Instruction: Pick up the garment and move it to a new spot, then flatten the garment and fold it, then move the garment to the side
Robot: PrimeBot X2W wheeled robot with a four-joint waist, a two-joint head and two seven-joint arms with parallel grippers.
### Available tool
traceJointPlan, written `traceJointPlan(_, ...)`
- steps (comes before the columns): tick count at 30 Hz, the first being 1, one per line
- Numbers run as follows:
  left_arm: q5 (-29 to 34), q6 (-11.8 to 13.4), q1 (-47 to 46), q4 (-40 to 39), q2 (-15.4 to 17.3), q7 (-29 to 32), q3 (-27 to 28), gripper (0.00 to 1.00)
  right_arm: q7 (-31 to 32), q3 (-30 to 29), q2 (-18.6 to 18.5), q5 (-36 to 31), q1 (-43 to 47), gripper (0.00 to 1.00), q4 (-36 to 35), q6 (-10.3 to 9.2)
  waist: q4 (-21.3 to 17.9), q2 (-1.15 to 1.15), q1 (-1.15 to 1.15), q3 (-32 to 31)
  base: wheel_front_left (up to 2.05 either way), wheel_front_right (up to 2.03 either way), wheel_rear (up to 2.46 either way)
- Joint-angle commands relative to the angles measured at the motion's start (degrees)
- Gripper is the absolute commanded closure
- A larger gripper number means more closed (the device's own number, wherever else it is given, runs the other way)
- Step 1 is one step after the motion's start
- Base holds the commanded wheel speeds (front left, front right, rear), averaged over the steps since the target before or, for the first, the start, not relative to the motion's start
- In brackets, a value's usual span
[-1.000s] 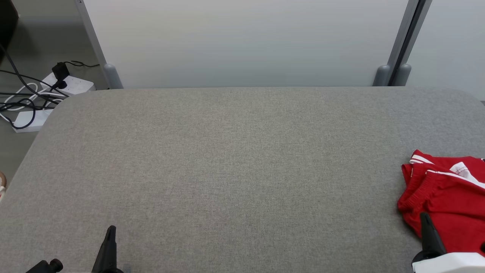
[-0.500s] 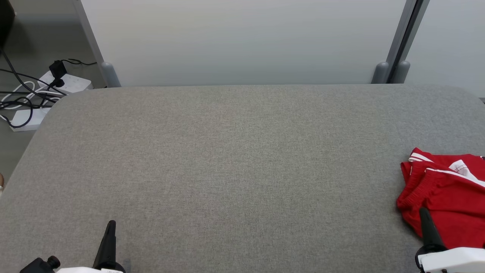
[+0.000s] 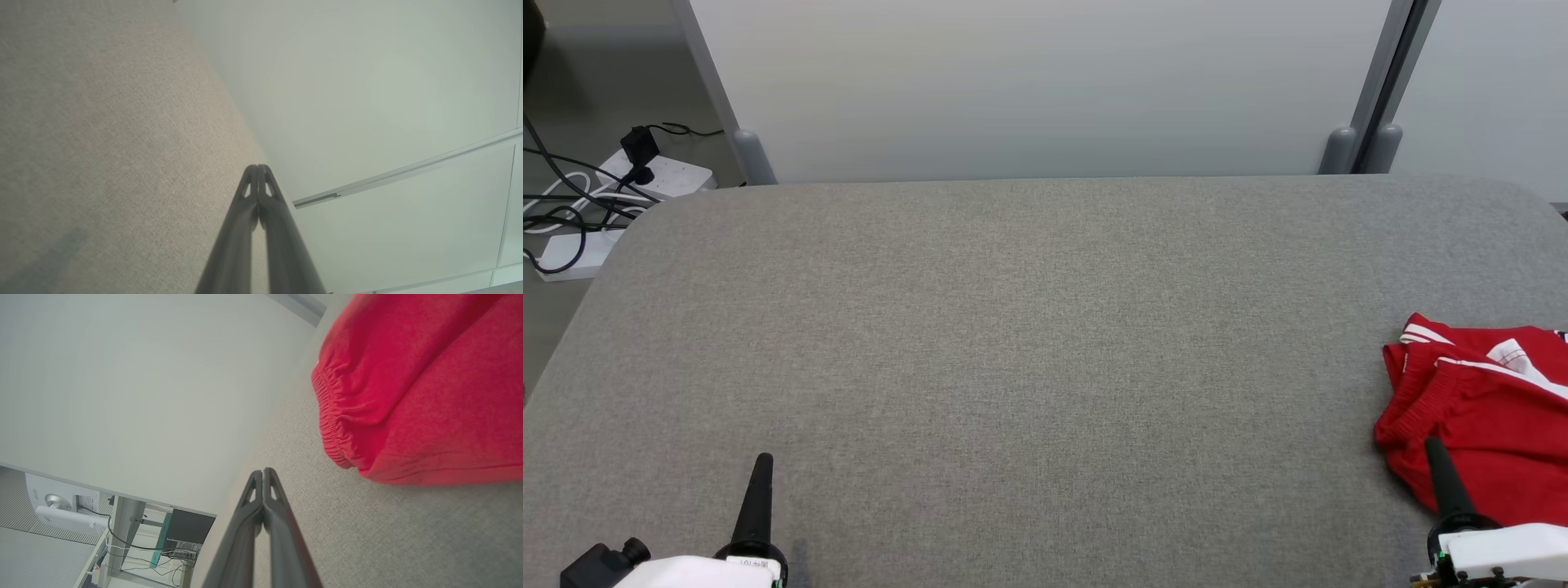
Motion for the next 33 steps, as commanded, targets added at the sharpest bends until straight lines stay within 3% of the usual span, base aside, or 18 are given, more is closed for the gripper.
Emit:
traceJointPlan(1, -1.56, -0.31, -3.55, -1.38, 0.27, 0.50, 1.65, 1.00, 0.51, 0.58, -0.99, 1.92, -2.76, 1.00, -1.57, 0.08, -0.03, 0.00, -0.01, 0.04, 0.00, 0.00, 0.00)
traceJointPlan(33, -20.63, -0.42, -7.58, -1.33, -0.97, 5.76, 3.05, 1.00, 5.50, 0.67, -1.35, 24.53, -5.12, 1.00, -1.70, 0.10, -0.87, 0.00, -0.01, 1.13, 0.00, 0.00, 0.00)
